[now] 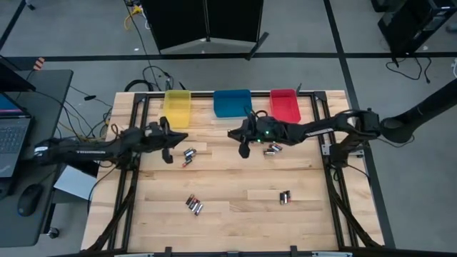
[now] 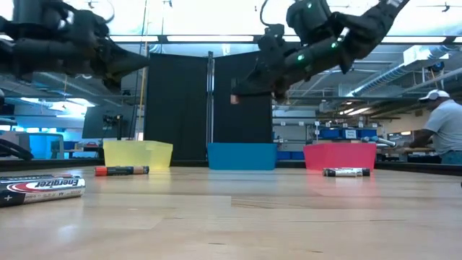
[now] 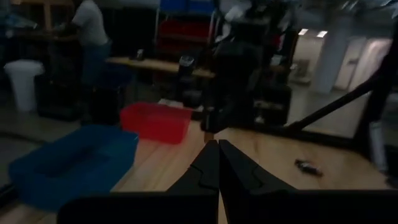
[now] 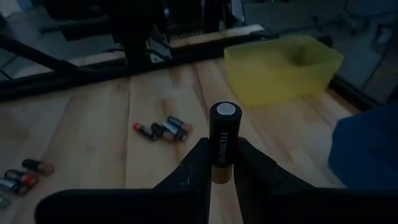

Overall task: Sort batteries
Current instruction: Put the black battery into the yellow bin

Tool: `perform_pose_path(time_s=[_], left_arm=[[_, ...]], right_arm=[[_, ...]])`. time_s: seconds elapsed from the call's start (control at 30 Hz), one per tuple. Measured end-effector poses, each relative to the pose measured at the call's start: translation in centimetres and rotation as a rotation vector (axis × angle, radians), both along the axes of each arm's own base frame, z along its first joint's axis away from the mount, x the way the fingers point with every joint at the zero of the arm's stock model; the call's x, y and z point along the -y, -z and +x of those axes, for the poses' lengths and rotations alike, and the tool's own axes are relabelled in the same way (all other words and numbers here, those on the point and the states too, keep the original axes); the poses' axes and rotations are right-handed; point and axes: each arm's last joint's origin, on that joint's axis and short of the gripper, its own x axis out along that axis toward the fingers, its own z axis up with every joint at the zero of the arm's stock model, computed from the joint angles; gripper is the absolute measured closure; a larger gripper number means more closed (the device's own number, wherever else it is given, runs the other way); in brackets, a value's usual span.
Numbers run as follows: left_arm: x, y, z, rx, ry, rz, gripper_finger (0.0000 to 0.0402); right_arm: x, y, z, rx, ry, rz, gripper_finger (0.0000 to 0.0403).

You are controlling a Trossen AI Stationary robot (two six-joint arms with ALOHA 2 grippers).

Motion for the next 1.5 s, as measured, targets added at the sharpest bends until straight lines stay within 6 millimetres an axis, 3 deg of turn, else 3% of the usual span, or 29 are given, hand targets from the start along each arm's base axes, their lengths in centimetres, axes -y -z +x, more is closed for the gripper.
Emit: perform_pose_path(time_s=[0.2, 0.53, 0.77, 1.07, 1.5], left_arm=[[-2.2, -1.1, 2.7, -0.095, 0.037, -0.022, 0.0396], [-5.7, -1.6, 9.0, -0.18, 0.149, 0.004, 0.0393], [-6.8, -1.5, 13.0, -0.204, 0.295, 0.01, 0.0333], [-6.9, -1.6, 13.5, -0.201, 0.318, 0.024, 0.0246], [-7.2, -1.4, 13.5, -0.218, 0.266, -0.003, 0.024]], right_arm=[[0.5, 1.3, 0.8, 0.024, -0.018, -0.016, 0.0347], [0.7, 1.0, 0.9, 0.042, -0.021, -0.044, 0.0347], [0.7, 0.9, 0.9, 0.051, -0.022, -0.05, 0.0347], [0.8, 0.8, 0.9, 0.056, -0.012, -0.057, 0.0347], [0.5, 0.7, 1.0, 0.067, -0.021, -0.058, 0.0347]])
